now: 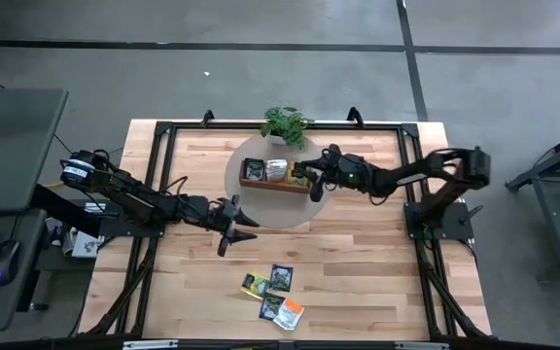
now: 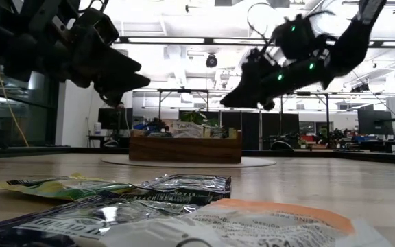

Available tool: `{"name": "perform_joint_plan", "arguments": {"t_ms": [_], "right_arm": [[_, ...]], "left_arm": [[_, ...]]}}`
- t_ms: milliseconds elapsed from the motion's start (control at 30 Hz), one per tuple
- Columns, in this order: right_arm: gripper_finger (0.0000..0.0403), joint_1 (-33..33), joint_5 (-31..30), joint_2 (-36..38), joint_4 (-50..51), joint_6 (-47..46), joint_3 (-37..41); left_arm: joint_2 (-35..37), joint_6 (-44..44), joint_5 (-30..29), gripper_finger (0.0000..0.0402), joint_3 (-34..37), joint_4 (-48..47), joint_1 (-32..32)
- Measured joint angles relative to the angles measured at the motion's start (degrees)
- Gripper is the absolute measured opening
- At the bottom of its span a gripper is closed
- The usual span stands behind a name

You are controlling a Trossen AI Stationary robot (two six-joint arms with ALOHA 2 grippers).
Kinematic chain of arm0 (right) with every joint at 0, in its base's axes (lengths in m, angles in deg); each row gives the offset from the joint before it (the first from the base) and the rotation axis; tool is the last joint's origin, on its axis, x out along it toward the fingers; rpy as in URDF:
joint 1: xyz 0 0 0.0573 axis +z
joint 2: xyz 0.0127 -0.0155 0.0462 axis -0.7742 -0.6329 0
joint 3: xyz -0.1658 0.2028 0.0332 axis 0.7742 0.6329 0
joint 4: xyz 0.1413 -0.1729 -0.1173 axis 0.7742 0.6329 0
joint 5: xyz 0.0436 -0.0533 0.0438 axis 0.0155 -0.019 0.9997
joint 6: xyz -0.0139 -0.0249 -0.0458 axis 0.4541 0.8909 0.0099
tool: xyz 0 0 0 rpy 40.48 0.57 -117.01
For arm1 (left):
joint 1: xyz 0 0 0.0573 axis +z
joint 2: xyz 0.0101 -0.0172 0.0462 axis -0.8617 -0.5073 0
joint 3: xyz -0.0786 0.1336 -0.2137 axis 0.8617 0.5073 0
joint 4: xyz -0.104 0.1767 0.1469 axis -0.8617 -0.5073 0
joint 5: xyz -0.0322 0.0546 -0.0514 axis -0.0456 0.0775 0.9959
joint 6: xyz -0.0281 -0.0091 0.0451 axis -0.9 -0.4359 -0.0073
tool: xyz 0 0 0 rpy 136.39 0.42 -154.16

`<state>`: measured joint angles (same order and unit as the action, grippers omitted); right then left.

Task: Pick & Place Tea
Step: Put the top purple tea bag into the left section of the wooden organizer

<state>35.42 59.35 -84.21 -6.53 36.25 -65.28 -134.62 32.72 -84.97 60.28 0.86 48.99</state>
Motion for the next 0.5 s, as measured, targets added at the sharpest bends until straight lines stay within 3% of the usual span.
{"name": "perform_joint_plan", "arguments": {"t_ms": [267,500], "right_arm": [[0.0114,7.6,-1.3,11.5,13.5,-2.3,0.0],[0.0019,17.3,-1.5,13.0,17.1,-3.4,0.0]], "left_arm": [[-0.4,-2.4,-0.6,0.0166,0.0,-2.0,0.0],[-2.4,-6.3,-0.8,0.0166,0.0,-2.0,-0.2]]}}
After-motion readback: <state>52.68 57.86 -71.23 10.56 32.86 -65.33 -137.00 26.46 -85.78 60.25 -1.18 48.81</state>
